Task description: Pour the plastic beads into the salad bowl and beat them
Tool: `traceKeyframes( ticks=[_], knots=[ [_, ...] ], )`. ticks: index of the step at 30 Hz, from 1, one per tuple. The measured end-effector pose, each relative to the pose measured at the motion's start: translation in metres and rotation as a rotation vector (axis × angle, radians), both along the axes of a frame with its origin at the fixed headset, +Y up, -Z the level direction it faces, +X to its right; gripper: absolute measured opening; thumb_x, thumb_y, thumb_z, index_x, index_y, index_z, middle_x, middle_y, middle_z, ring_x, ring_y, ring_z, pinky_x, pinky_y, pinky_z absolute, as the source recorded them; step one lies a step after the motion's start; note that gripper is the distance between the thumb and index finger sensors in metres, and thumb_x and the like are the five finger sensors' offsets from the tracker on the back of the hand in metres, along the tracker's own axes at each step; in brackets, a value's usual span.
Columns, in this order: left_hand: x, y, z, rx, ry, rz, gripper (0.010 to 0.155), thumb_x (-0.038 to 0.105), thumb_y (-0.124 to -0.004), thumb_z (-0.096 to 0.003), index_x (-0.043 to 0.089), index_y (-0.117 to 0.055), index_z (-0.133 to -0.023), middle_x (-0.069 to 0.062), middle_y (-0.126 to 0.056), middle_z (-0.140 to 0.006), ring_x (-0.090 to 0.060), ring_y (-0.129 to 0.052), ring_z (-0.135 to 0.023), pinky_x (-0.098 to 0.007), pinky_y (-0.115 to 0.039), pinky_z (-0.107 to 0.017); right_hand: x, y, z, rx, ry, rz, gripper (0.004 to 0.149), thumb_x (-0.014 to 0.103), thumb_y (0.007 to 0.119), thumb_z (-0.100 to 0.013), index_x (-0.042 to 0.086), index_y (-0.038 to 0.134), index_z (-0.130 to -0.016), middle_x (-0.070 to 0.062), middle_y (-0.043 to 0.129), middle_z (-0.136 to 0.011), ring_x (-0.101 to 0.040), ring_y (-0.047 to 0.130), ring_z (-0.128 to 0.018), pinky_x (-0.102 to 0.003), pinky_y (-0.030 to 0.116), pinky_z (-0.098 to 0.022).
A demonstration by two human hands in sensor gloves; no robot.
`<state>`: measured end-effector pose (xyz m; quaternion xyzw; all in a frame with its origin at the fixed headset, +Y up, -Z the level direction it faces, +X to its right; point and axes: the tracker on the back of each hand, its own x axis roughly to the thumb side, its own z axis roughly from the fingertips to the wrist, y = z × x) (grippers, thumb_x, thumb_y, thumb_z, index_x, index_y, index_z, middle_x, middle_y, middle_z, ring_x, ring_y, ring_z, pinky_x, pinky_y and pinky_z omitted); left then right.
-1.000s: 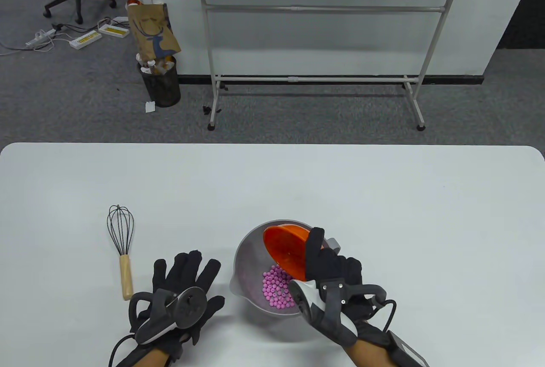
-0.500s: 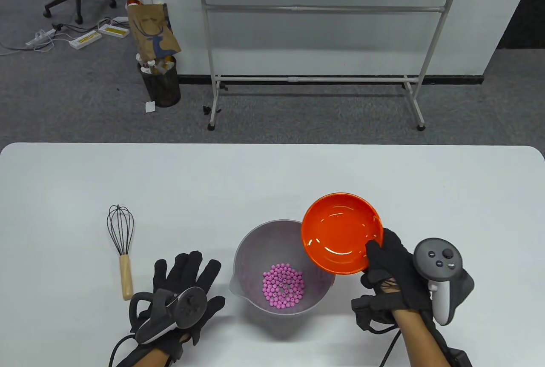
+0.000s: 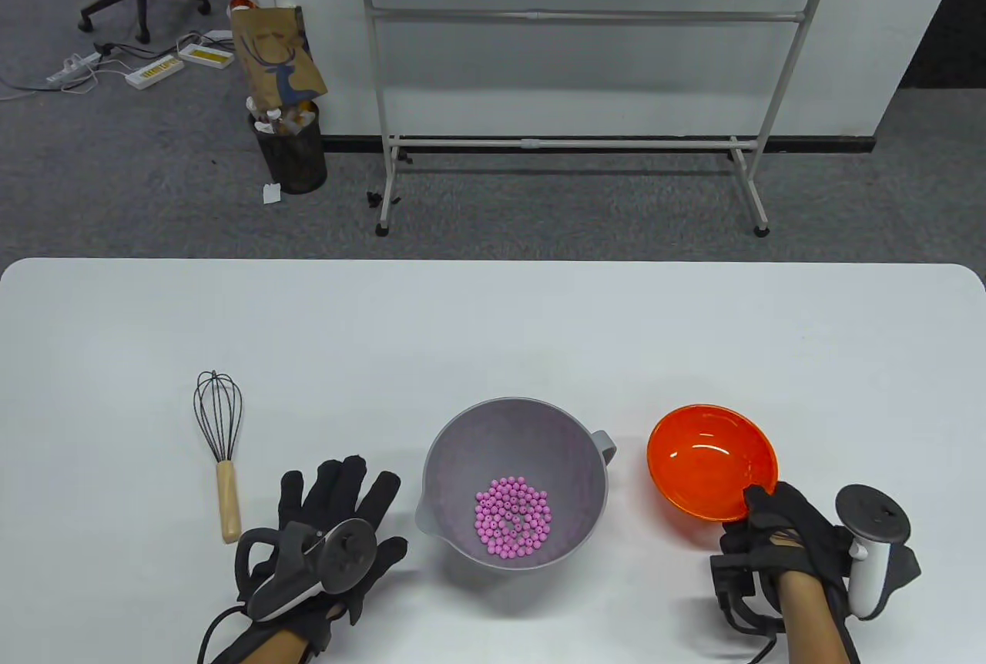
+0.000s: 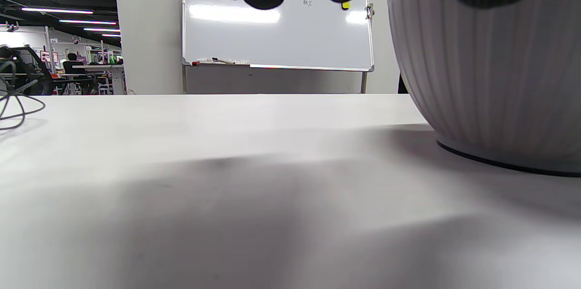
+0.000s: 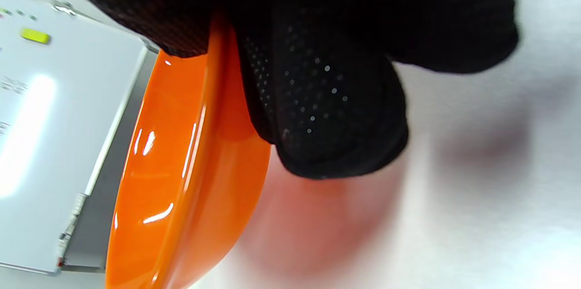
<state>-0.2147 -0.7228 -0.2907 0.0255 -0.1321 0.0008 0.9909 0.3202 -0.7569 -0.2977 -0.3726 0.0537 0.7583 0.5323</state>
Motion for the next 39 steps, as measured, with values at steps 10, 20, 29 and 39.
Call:
traceKeyframes(
  ticks=[10,20,29,39],
  knots=[
    [-0.001,0.001,0.000,0.007,0.001,0.012,0.075,0.070,-0.065,-0.0437,0.041,-0.045,-0.110,-0.010,-0.042,-0.124,-0.038,-0.047,-0.115,-0.070,-0.028,-0.075,-0.005,-0.016,0.002,-0.101,0.065,-0.031,0.068,0.042,0.080,-0.047,0.002,0.058,-0.098,-0.011,0.100,-0.061,-0.024,0.112,-0.029,-0.039,0.087,-0.028],
    [-0.002,0.006,0.002,0.022,0.002,0.033,0.076,0.070,-0.065,-0.0435,0.041,-0.045,-0.110,-0.010,-0.042,-0.124,-0.038,-0.047,-0.115,-0.070,-0.029,-0.075,-0.026,0.058,0.024,0.027,0.081,0.543,0.079,0.052,0.087,-0.043,0.010,0.058,-0.103,-0.018,0.091,-0.079,-0.036,0.106,-0.052,-0.049,0.080,-0.043],
    [-0.001,0.005,0.003,0.016,0.006,0.037,0.076,0.070,-0.065,-0.0436,0.040,-0.045,-0.110,-0.010,-0.042,-0.124,-0.038,-0.047,-0.115,-0.070,-0.029,-0.075,-0.098,0.097,0.037,0.233,0.396,0.854,0.083,0.057,0.088,-0.043,0.025,0.051,-0.110,-0.010,0.048,-0.116,-0.041,0.060,-0.107,-0.063,0.043,-0.076],
    [-0.007,0.005,0.000,0.010,0.053,0.067,0.076,0.070,-0.066,-0.0437,0.040,-0.045,-0.110,-0.010,-0.044,-0.124,-0.039,-0.048,-0.114,-0.070,-0.029,-0.075,-0.121,0.059,0.042,0.300,0.607,0.959,0.088,0.062,0.087,-0.040,0.030,0.046,-0.110,-0.004,0.034,-0.120,-0.036,0.039,-0.117,-0.066,0.030,-0.079]
  ],
)
